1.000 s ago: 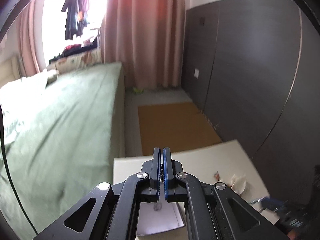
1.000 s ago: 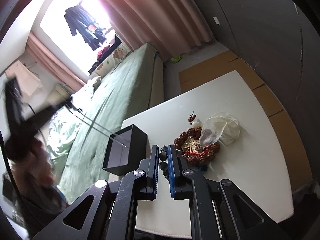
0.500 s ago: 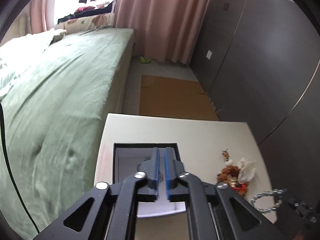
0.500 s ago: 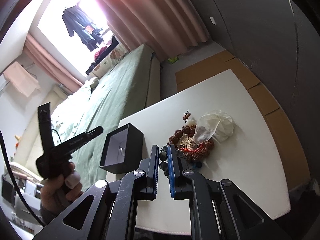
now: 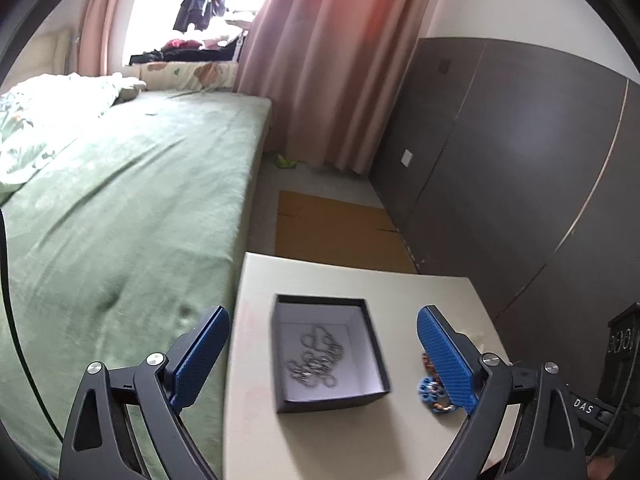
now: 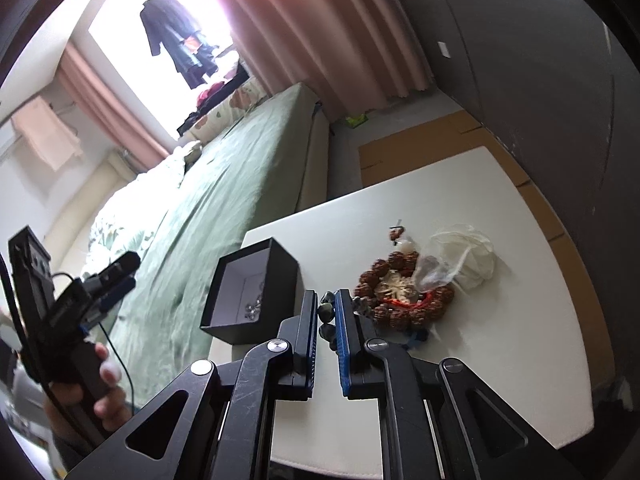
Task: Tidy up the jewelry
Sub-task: 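Carry the beaded silver chain over the box and open the right gripper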
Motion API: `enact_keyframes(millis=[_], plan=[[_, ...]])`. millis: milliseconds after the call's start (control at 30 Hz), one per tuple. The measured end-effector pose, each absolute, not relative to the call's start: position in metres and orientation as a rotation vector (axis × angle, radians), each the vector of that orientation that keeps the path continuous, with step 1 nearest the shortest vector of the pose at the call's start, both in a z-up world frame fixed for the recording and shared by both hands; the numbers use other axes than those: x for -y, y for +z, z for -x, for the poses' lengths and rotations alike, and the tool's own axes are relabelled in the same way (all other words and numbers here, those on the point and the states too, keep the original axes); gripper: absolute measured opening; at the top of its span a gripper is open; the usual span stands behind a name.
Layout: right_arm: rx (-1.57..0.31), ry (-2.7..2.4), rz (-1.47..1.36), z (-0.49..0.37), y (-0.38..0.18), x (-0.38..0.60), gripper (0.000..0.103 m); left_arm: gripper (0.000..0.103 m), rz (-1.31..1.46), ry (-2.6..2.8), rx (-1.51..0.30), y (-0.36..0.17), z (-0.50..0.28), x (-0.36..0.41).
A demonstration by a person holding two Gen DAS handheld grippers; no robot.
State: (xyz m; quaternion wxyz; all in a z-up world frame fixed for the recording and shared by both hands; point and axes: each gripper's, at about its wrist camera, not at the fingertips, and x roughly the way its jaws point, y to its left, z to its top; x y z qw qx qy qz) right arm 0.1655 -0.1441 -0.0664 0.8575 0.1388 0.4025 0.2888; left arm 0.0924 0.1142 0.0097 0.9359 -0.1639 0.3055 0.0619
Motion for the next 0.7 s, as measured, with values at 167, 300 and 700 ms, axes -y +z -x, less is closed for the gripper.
enact_keyframes(millis=[167, 300, 700], plan=[[-0.811, 0.620, -0.277, -0.163, -0.046, 0.120, 0.010, 0.095, 0.442, 0.145, -0.621, 0.005, -0.088, -0.147], [-0.787, 0.651, -0.262, -0.164, -0.031, 0.094, 0.010, 0.095, 0.483, 0.161, -0.579, 0.009, -0.083, -0.162], [-0.829, 0.736, -0.168, -0.189, -0.036, -0.001, 0.010, 0.095, 0.591, 0.172, -0.519, 0.011, -0.082, -0.196]])
